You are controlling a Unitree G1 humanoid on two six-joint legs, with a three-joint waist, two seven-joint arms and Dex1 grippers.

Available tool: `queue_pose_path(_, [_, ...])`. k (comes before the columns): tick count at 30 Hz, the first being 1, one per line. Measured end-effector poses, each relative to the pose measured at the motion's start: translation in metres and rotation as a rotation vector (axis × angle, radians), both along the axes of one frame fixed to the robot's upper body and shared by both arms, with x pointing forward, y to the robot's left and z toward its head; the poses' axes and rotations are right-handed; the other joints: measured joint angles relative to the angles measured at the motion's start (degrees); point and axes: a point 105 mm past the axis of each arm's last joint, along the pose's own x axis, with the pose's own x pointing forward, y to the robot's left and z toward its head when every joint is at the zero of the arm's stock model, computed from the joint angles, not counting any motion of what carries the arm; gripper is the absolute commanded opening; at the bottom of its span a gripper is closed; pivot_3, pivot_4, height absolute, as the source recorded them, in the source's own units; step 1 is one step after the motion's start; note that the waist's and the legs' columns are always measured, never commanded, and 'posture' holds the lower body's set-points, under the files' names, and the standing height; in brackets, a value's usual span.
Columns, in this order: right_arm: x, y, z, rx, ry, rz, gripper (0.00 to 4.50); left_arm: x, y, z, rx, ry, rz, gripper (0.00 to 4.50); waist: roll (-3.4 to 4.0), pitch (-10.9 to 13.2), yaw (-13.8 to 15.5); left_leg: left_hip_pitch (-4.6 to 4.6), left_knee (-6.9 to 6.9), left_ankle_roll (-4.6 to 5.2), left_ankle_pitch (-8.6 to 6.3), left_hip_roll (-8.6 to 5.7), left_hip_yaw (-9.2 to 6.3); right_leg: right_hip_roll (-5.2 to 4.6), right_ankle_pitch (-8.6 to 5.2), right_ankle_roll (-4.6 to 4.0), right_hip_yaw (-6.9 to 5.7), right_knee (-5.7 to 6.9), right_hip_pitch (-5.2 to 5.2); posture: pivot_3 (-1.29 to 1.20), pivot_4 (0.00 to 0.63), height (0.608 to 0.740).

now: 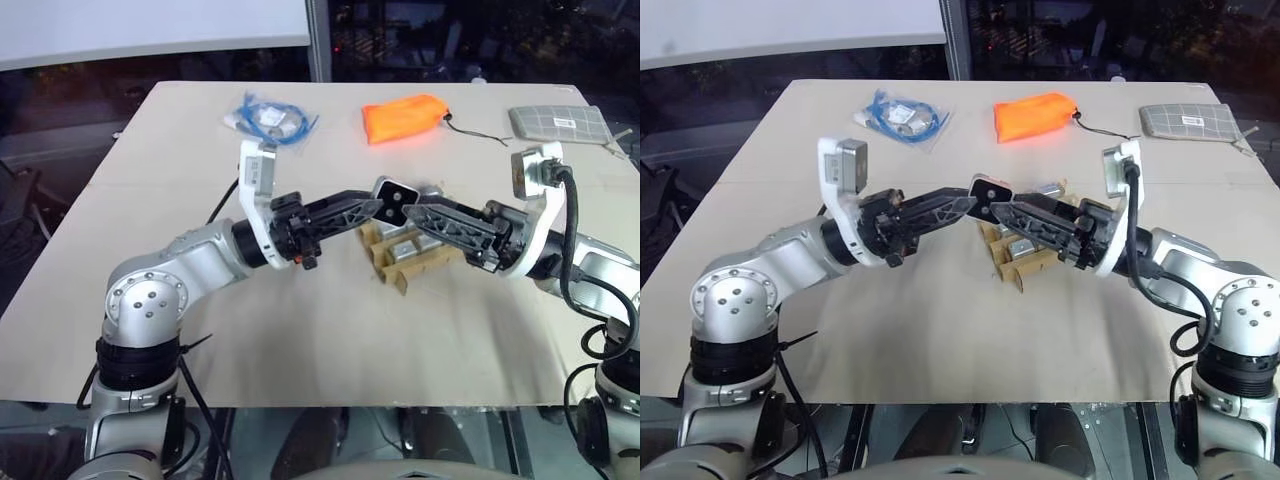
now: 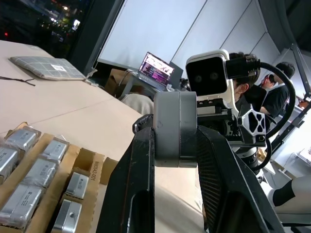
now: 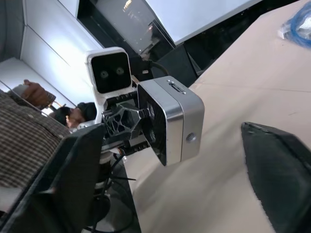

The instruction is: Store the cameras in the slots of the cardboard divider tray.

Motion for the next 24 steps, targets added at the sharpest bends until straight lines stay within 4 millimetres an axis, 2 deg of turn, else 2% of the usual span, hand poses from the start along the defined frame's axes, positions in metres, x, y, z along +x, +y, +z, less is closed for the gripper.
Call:
queue_pose_path(3, [-0.001, 0.004, -0.001, 0.001, 0.009, 0.011, 1.87, -0.001, -0.001, 0.001, -0.01, 0.004, -0.01, 0.6, 0.0, 0.0, 0.0, 0.0, 0.0, 0.0, 0.0, 0.0, 0.0, 0.0, 0.0, 0.0, 0.0, 0.0, 0.0, 0.0, 0.15, 0.74])
queue_pose_path(4, [0.0, 0.003, -0.002, -0.003, 0.013, 0.0, 1.26, -0.002, -0.002, 0.002, -0.013, 0.003, -0.015, 0.6, 0.0, 0.0, 0.02, 0.0, 0.0, 0.0, 0.0, 0.0, 0.0, 0.0, 0.0, 0.0, -0.01, -0.01, 0.0, 0.0, 0.15, 0.74])
queue_pose_path(6, [0.0, 0.002, 0.0, 0.009, 0.011, 0.004, 0.63, -0.002, 0.0, 0.003, -0.025, 0.003, -0.014, 0.6, 0.0, 0.0, 0.03, -0.01, 0.0, 0.0, 0.0, 0.0, 0.0, 0.0, 0.0, 0.0, 0.0, -0.01, 0.0, 0.0, 0.15, 0.74])
queue_pose_path(13, [-0.002, 0.003, 0.003, 0.018, -0.001, 0.016, 0.62, -0.005, 0.002, 0.006, -0.045, 0.009, -0.031, 0.6, 0.0, 0.0, 0.02, 0.0, 0.0, 0.0, 0.0, 0.0, 0.0, 0.01, 0.0, 0.0, 0.0, -0.01, 0.0, 0.0, 0.15, 0.74])
queue_pose_path(14, [-0.003, 0.004, 0.003, 0.014, -0.001, 0.021, 0.61, -0.005, 0.003, 0.006, -0.043, 0.019, -0.037, 1.64, 0.0, 0.0, 0.0, 0.0, 0.0, 0.0, 0.0, 0.0, 0.0, 0.01, 0.0, 0.0, 0.0, -0.01, 0.0, 0.0, 0.15, 0.74])
queue_pose_path(20, [0.0, 0.003, 0.001, -0.017, -0.013, -0.004, 0.56, -0.009, 0.003, 0.0, -0.016, 0.035, -0.045, 4.5, 0.0, 0.0, 0.03, 0.0, 0.0, 0.01, 0.0, 0.01, 0.01, 0.01, 0.0, 0.0, 0.0, -0.02, 0.01, 0.0, 0.15, 0.74])
queue_pose_path(24, [0.01, -0.01, -0.005, -0.129, -0.065, -0.078, 0.56, -0.005, 0.01, -0.008, 0.021, 0.042, 0.009, 4.5, 0.0, 0.0, 0.1, -0.01, 0.01, 0.01, 0.0, 0.0, 0.02, 0.01, 0.0, 0.0, 0.0, -0.04, 0.01, 0.0, 0.15, 0.74])
